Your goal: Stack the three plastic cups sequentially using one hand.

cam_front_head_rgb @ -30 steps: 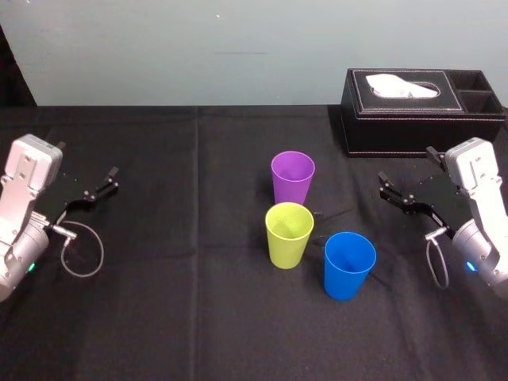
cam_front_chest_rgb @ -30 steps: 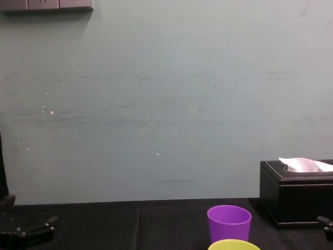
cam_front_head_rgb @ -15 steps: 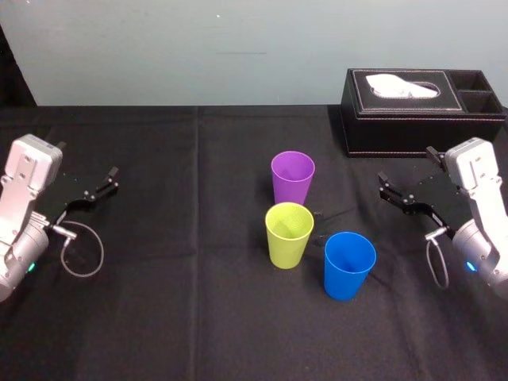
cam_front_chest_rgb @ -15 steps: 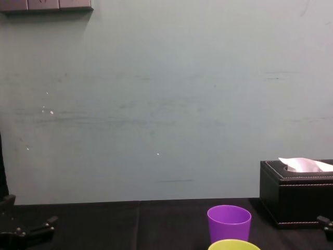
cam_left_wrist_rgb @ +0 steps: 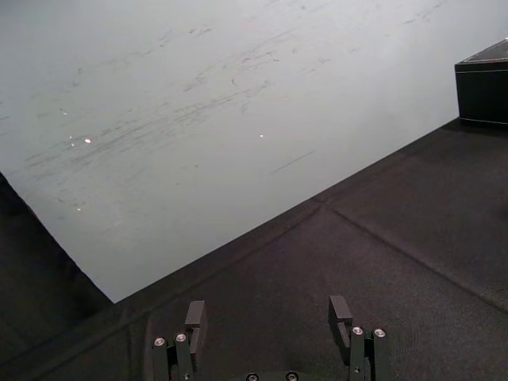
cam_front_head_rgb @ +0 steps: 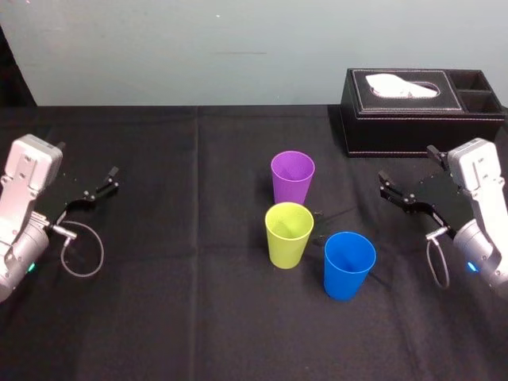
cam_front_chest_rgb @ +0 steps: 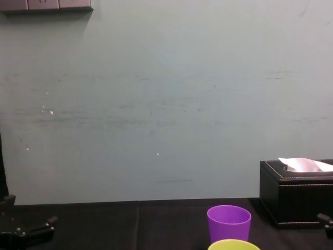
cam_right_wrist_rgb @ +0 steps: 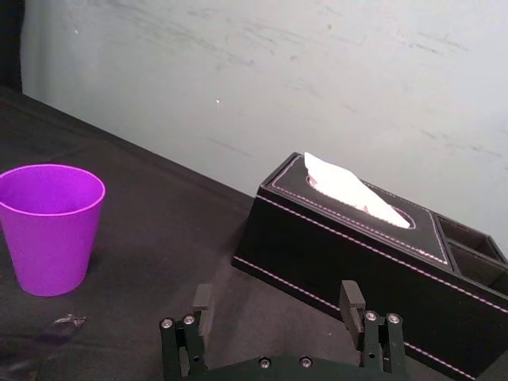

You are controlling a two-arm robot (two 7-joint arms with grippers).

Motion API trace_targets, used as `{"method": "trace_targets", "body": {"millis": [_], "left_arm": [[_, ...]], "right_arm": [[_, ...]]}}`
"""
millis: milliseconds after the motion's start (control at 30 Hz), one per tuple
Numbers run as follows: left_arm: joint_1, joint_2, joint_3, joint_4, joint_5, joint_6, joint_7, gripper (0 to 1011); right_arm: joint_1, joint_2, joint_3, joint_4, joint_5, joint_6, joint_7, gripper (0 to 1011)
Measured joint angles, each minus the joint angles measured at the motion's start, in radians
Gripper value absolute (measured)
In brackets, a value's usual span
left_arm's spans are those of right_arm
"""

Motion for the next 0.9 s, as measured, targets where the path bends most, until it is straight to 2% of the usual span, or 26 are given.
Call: {"method": "trace_targets", "body": {"millis": [200, 400, 467, 600, 733, 767, 900], "left_arm": [[0.000, 0.000, 0.000, 0.000, 0.000, 0.000, 0.000, 1011], [0.000, 0.000, 0.000, 0.000, 0.000, 0.000, 0.000, 1012], [0.000, 0.000, 0.000, 0.000, 0.000, 0.000, 0.000, 1011], [0.000, 0.000, 0.000, 0.000, 0.000, 0.000, 0.000, 1011], [0.000, 0.000, 0.000, 0.000, 0.000, 0.000, 0.000, 1011], [0.000, 0.000, 0.000, 0.000, 0.000, 0.000, 0.000, 1011], [0.000, 0.000, 0.000, 0.000, 0.000, 0.000, 0.000, 1011]], "right_arm": [[-0.019, -0.001, 0.021, -0.018, -0.005, -0.018, 0.016, 1002], [-0.062, 0.029, 0.046, -0.078, 0.016, 0.010, 0.053, 1002], [-0.091, 0.055, 0.061, -0.110, 0.033, 0.023, 0.076, 1002], [-0.164, 0.117, 0.105, -0.171, 0.104, 0.043, 0.148, 1002], [-0.217, 0.161, 0.141, -0.207, 0.158, 0.048, 0.202, 1002], [-0.241, 0.181, 0.157, -0.222, 0.181, 0.050, 0.228, 1002], [-0.291, 0.224, 0.187, -0.251, 0.223, 0.053, 0.289, 1002]]}}
